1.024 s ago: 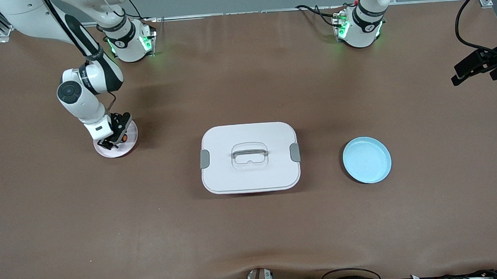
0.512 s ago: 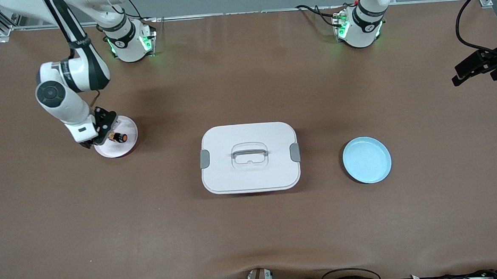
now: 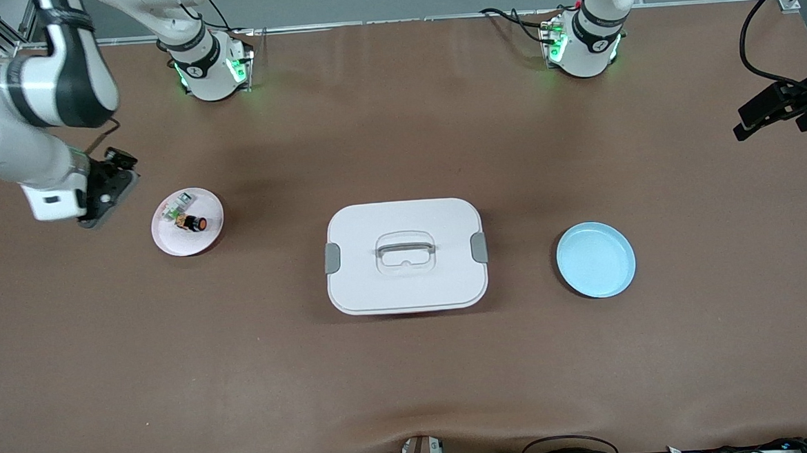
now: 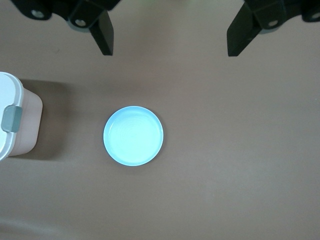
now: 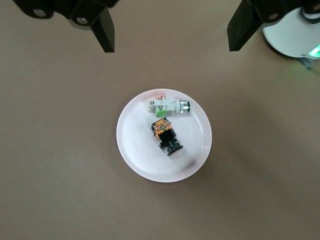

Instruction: Transfer orange switch to right arm and place

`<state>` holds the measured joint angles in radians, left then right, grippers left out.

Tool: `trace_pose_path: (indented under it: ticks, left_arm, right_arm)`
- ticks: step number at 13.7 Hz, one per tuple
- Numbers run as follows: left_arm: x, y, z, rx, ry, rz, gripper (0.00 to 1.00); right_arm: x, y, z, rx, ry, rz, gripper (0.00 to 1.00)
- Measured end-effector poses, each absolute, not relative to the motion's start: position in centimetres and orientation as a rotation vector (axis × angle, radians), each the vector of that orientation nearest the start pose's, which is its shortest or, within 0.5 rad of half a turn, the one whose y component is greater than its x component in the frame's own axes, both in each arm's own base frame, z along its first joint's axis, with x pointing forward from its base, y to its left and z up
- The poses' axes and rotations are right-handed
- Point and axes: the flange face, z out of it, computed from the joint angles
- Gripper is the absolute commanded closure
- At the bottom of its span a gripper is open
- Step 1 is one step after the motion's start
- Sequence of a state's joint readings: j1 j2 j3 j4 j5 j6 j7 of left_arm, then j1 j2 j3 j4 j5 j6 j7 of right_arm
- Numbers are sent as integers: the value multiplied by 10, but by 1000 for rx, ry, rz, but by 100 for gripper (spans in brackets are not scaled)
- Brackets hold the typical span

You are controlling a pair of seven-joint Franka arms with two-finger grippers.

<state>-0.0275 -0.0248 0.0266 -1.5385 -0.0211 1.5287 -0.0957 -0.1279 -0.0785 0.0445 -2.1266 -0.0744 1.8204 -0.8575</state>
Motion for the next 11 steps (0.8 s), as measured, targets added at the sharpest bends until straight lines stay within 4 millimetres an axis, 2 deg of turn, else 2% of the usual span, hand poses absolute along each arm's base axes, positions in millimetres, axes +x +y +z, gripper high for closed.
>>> trace_pose_path:
  ticks: [3,5,7,9,11]
  left_arm:
    - [546,-2,645,-3160,-149,-9,0]
    - [547,-3,643,-3160,-148,-4,0]
    - [547,-3,643,-3160,-147,-6,0]
    - [547,-4,644,-3160,-146,-8,0]
    - [547,-5,645,-3160,-143,-10,0]
  right_arm:
    - [501,-73,475,-2936,-890,368,0]
    - [505,-83,505,-3010,-678,344,0]
    - [508,-83,528,-3081,-422,326,0]
    - [513,-79,553,-3126,-245,274,0]
    - [516,-80,595,-3155,-131,193,0]
